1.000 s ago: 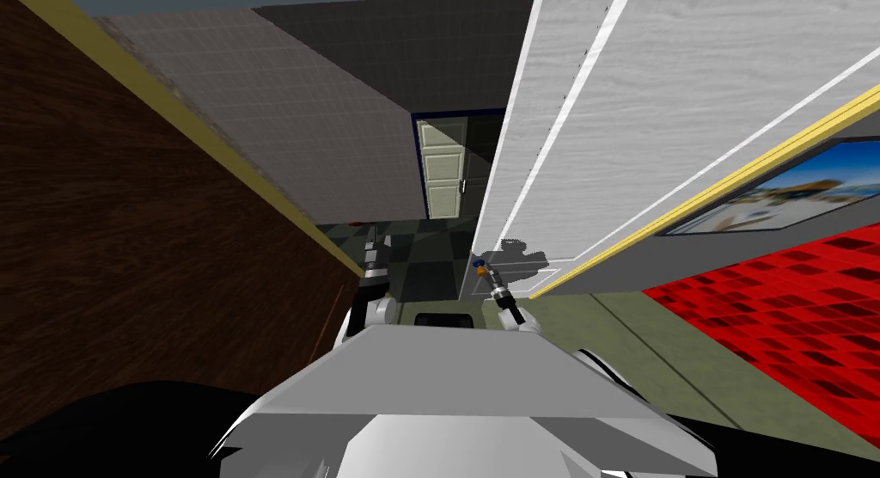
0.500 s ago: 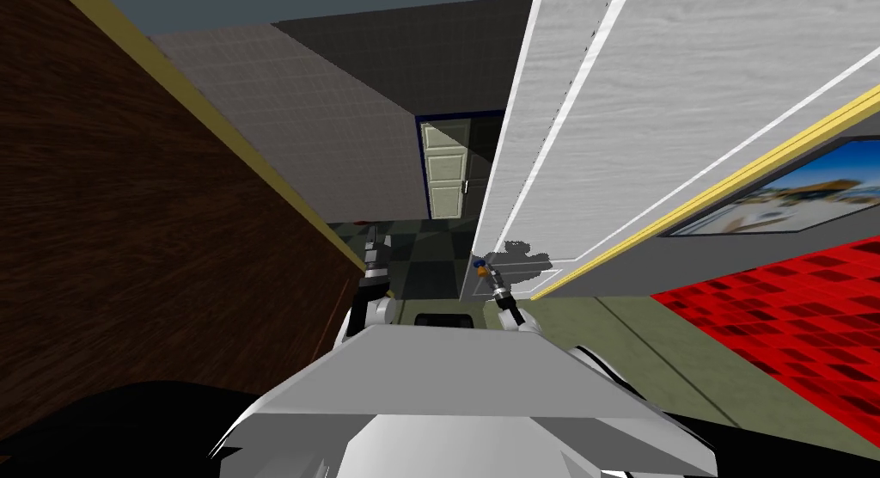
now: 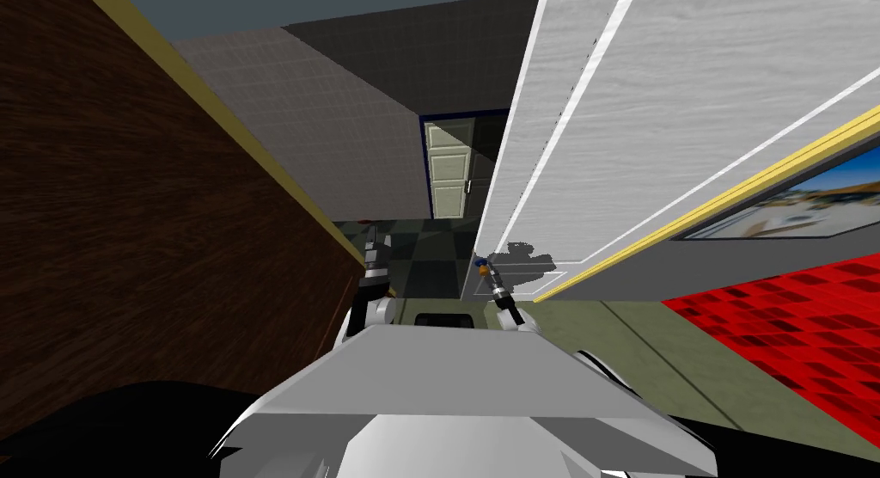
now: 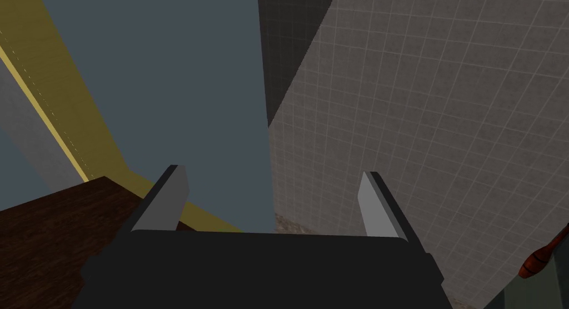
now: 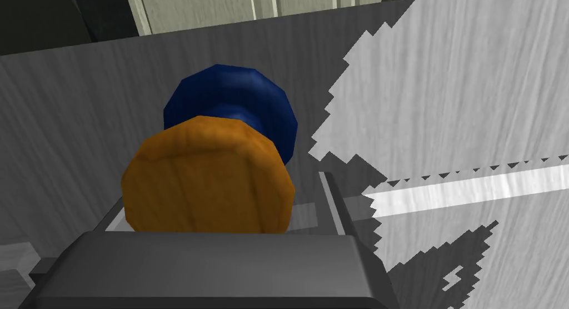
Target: Pull the door open
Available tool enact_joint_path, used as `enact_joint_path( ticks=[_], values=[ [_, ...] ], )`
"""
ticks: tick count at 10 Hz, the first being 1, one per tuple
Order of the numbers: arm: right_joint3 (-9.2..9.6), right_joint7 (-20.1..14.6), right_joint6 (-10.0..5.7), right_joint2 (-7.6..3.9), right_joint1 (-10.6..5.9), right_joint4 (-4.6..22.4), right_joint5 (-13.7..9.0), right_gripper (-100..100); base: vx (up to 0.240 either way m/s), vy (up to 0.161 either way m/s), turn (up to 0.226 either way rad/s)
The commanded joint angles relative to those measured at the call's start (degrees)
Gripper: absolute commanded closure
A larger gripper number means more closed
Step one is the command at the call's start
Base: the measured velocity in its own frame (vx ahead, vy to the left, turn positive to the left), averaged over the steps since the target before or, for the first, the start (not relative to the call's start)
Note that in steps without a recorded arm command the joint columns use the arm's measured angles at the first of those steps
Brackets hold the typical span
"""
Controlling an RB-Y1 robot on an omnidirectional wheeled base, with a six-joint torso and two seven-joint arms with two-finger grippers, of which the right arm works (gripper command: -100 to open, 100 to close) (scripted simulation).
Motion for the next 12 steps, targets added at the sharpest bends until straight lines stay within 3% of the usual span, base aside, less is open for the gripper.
enact_joint_path(
  ticks=[1,3,6,12],
  values=[
    [0.85,-1.8,-1.30,1.26,-1.49,1.4,-0.1,100,-0.058,0.032,0.041],
    [0.99,-3.9,-1.00,1.32,-1.45,1.2,-1.1,100,-0.035,0.007,0.033],
    [0.99,-3.9,-1.00,1.32,-1.45,1.2,-1.1,100,-0.019,-0.009,0.027],
    [1.54,-12.1,0.19,1.56,-1.30,0.5,-5.1,100,-0.068,-0.018,0.103]
  ],
)
